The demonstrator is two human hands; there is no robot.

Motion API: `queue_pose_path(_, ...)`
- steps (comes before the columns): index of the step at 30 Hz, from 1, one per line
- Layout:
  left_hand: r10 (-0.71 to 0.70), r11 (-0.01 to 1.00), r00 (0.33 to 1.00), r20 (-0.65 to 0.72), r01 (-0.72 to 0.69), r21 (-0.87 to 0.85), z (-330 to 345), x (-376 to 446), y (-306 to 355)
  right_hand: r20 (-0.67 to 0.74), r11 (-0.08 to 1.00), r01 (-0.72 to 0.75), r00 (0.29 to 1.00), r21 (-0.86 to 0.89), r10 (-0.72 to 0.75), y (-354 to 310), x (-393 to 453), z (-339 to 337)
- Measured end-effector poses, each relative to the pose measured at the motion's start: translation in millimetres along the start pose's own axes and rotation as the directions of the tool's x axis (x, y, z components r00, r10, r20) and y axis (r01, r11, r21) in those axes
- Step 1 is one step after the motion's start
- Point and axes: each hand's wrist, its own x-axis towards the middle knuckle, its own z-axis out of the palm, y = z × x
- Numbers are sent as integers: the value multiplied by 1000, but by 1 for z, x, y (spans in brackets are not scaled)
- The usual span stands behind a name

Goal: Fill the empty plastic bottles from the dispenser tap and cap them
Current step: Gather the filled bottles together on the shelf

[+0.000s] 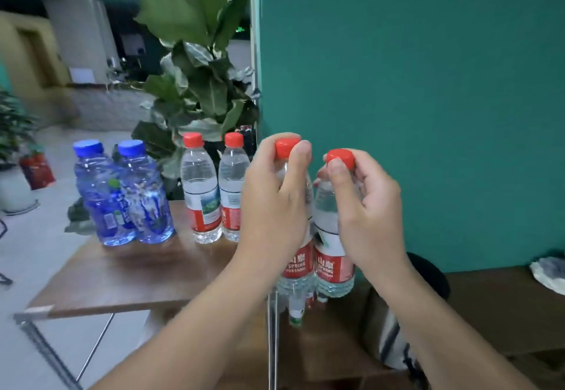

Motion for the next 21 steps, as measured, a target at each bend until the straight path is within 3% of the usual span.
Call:
queue_pose_path(12,-1,979,979,-206,43,201,-210,6,6,194,973,-10,980,231,-36,-63,-37,196)
queue_pose_path(16,-42,974,959,-281,102,203,-255,10,-11,235,970,-12,971,242,-47,-67,-44,245)
queue_pose_path(21,-65,970,958,-279,127,208,-279,23,-33,240,971,-22,970,240,-38,-60,-35,280)
